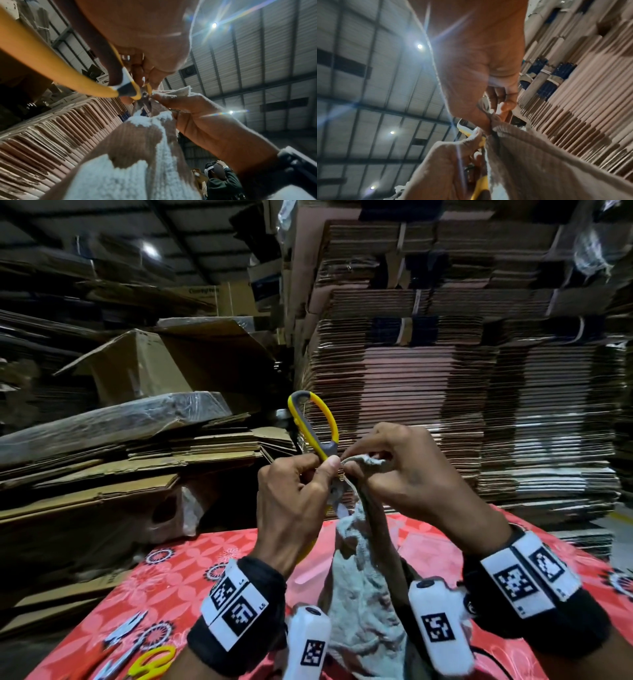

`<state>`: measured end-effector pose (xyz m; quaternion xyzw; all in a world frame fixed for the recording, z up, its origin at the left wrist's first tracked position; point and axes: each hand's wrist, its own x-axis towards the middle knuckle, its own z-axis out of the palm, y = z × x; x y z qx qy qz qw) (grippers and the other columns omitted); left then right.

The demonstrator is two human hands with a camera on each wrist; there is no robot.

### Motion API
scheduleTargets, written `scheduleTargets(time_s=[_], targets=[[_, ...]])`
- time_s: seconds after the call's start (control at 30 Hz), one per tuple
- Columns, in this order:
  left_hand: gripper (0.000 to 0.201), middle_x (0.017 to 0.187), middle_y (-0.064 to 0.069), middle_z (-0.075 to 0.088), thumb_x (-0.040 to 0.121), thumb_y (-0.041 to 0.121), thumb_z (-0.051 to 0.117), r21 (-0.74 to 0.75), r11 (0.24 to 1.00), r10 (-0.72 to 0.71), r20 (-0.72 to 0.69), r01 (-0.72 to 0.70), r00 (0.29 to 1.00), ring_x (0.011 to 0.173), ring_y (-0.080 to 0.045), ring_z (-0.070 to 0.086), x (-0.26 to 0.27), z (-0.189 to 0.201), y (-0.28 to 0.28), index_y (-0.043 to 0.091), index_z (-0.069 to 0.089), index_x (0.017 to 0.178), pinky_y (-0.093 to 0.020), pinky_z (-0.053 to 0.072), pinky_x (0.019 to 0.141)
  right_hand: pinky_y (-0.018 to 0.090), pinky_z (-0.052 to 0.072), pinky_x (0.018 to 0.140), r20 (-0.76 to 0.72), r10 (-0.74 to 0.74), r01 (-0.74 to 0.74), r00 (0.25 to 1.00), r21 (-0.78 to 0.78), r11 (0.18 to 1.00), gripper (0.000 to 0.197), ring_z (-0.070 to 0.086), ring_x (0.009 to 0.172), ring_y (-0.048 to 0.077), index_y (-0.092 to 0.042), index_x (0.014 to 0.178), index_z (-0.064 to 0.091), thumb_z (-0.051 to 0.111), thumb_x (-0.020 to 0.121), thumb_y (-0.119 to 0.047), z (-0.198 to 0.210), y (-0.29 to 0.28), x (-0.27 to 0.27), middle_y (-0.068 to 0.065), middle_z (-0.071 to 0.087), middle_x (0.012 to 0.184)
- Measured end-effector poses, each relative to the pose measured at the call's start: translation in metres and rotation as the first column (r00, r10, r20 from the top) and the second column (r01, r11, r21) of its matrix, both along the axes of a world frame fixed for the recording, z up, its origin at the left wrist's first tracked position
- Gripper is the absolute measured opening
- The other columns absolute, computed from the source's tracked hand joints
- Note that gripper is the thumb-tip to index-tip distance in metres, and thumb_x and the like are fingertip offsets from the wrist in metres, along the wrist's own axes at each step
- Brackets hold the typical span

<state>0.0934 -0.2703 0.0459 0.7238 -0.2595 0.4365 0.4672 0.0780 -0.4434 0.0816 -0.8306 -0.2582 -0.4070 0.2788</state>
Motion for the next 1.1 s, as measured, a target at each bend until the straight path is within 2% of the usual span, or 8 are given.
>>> scheduleTargets(time_s=[0.1,0.23,0.43,0.57,0.63,0.73,0.93,1.1], targets=[[0.046,0.053,0.016,0.062,0.098,0.025,0.071,-0.01,1.0,-0.013,-0.02,0.013,1.0,0.049,-0.005,0.056,0.003,0.0,0.003,0.026,0.058,0.054,-0.027,0.041,0.049,0.019,0.056,0.07,0.027,-0.06,0.058,0.998,0.057,0.997,0.014,0.069,0.08,0.018,-0.013,0.1,0.084,0.081,0.086,-0.013,0.005,-0.012,0.002,0.001,0.069,0.085],[0.045,0.052,0.018,0.061,0.097,0.025,0.072,-0.011,0.999,-0.035,-0.072,0.035,0.997,0.049,0.001,0.054,0.003,-0.002,0.0,0.028,0.06,0.054,-0.024,0.041,0.049,0.029,0.055,0.072,-0.086,-0.152,0.154,0.985,0.019,0.988,0.012,0.066,0.074,0.011,-0.013,0.099,0.084,0.078,0.088,-0.014,0.014,-0.025,-0.004,-0.004,0.07,0.078],[0.038,0.058,0.005,0.07,0.097,0.022,0.072,-0.059,0.993,-0.11,-0.138,0.102,0.984,0.054,-0.009,0.068,0.008,-0.005,-0.002,0.016,0.07,0.06,-0.028,0.052,0.053,0.035,0.056,0.075,-0.149,-0.324,0.323,0.934,-0.03,0.946,0.017,0.071,0.089,0.027,-0.015,0.102,0.082,0.069,0.094,-0.021,0.022,-0.031,-0.014,0.012,0.078,0.093],[0.043,0.061,-0.012,0.07,0.094,0.035,0.07,-0.184,0.969,-0.198,-0.196,0.163,0.96,0.055,-0.021,0.065,0.017,-0.007,0.0,0.003,0.07,0.065,-0.046,0.056,0.056,0.036,0.057,0.07,-0.136,-0.372,0.376,0.918,0.0,0.927,0.014,0.071,0.082,0.029,-0.013,0.092,0.081,0.068,0.09,-0.018,0.02,-0.035,-0.012,0.011,0.075,0.082],[0.039,0.059,-0.015,0.067,0.094,0.031,0.072,-0.317,0.932,-0.254,-0.219,0.177,0.942,0.05,-0.014,0.054,0.021,-0.003,0.003,-0.001,0.074,0.072,-0.033,0.048,0.052,0.026,0.053,0.068,-0.114,-0.34,0.345,0.934,0.034,0.938,0.012,0.071,0.082,0.022,-0.017,0.095,0.082,0.072,0.09,-0.019,0.021,-0.036,-0.013,0.006,0.076,0.086],[0.027,0.054,-0.001,0.061,0.1,0.014,0.067,-0.478,0.854,-0.365,-0.27,0.205,0.891,0.038,0.0,0.04,0.017,0.003,0.005,-0.005,0.077,0.084,-0.015,0.032,0.041,0.006,0.045,0.062,-0.065,-0.169,0.174,0.984,0.092,0.98,0.011,0.067,0.079,0.003,-0.024,0.099,0.084,0.08,0.088,-0.025,0.022,-0.028,-0.02,-0.008,0.073,0.087],[0.027,0.049,0.001,0.051,0.102,0.015,0.064,-0.51,0.824,-0.439,-0.296,0.249,0.848,0.034,0.0,0.031,0.009,0.008,0.005,-0.007,0.077,0.09,-0.012,0.025,0.036,0.026,0.057,0.075,0.115,-0.023,0.009,0.993,0.122,0.992,0.018,0.068,0.086,0.01,-0.022,0.101,0.083,0.083,0.085,-0.015,0.005,-0.005,-0.006,-0.002,0.072,0.092],[0.03,0.048,0.001,0.055,0.101,0.014,0.065,-0.496,0.83,-0.417,-0.252,0.253,0.873,0.036,-0.001,0.038,0.01,0.009,0.009,-0.007,0.075,0.082,-0.015,0.031,0.039,0.019,0.054,0.07,0.211,0.084,-0.096,0.974,0.046,0.994,0.019,0.069,0.075,0.01,-0.015,0.098,0.084,0.078,0.079,-0.016,-0.006,0.009,0.0,0.0,0.073,0.087]])
